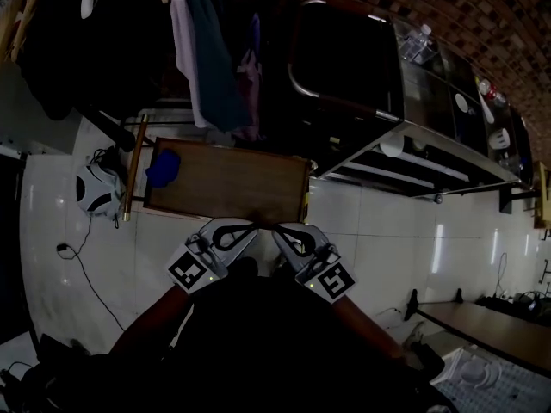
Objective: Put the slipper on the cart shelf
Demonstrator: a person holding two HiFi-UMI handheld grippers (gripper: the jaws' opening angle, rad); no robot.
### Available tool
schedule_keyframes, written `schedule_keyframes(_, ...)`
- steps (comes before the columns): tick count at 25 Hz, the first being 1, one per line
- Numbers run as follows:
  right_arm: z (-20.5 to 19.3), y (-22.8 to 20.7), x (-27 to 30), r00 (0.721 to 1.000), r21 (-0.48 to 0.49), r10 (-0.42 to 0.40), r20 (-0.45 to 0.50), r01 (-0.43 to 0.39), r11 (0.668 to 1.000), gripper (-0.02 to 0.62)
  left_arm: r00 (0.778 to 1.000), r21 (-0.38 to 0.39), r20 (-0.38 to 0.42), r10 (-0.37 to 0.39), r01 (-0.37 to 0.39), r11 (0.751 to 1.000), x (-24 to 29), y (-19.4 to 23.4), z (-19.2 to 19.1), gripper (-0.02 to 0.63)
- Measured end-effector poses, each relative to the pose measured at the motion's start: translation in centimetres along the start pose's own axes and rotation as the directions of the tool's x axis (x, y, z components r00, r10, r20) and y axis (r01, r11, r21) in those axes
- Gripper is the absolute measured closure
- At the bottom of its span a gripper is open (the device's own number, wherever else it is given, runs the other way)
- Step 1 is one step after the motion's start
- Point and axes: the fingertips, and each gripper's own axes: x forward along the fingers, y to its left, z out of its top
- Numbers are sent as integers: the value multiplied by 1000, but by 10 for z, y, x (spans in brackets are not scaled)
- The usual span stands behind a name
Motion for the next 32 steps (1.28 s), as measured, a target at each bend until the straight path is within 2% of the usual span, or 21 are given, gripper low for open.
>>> schedule_keyframes(6,0,16,47,996,7,-85,-34,85,996,595,996,5,-6,-86,86,996,-33,31,-7,603)
schedule_keyframes(12,7,17,61,991,26,-130,-7,130,991,595,995,-2,7,-102,102,995,-53,50,-4,603)
schedule_keyframes(27,14,13,48,998,-10,-65,-1,65,998,595,997,18,8,-71,71,997,-34,33,3,603)
schedule_keyframes(32,12,9,39,998,-9,-68,1,68,998,595,998,19,7,-60,60,998,-29,25,3,603)
